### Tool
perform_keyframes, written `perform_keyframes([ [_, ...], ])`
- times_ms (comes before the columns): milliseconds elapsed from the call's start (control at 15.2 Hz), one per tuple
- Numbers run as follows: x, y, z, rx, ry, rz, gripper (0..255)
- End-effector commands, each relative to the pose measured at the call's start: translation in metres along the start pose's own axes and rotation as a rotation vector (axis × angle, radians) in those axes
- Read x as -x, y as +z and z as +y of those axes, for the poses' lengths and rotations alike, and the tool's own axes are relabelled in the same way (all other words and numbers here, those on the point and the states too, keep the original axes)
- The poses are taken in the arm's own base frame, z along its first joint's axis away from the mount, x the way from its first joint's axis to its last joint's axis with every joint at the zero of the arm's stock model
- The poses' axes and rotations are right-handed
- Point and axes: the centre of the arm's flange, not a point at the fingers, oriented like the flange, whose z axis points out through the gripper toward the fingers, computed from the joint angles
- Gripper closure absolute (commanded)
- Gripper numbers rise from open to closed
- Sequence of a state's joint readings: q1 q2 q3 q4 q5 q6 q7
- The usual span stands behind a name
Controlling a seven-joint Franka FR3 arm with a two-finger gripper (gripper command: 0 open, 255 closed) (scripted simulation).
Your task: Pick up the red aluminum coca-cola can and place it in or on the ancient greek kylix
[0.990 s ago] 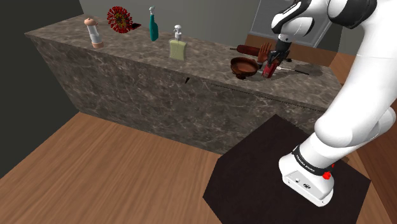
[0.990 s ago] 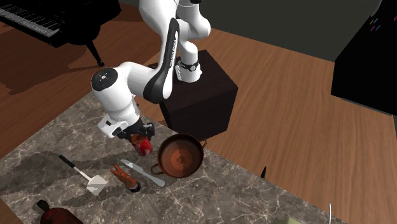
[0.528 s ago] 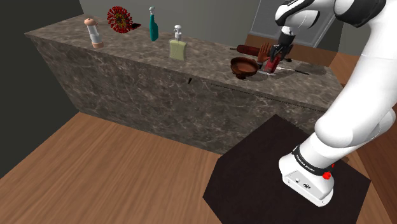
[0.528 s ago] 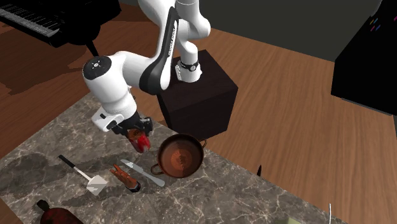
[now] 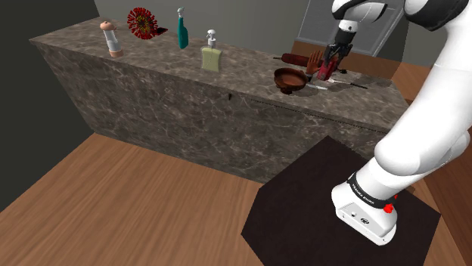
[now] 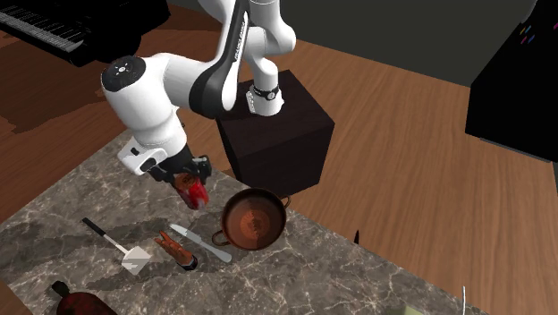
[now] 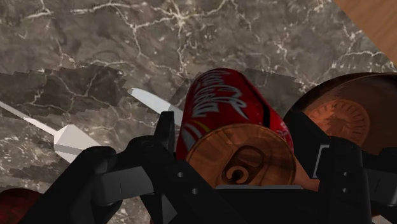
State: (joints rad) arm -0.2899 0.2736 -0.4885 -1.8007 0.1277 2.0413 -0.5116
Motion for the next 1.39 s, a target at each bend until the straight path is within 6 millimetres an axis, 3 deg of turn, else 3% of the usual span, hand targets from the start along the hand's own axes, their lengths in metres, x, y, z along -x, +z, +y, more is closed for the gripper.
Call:
perform_keyframes([
  [0, 0.001, -0.011, 0.001, 0.000, 0.000, 0.000, 255],
  [726, 0.002, -0.065, 0.002, 0.000, 0.000, 0.000, 255],
  [1320, -0.042, -0.088, -0.107, 0.000, 0.000, 0.000, 255],
])
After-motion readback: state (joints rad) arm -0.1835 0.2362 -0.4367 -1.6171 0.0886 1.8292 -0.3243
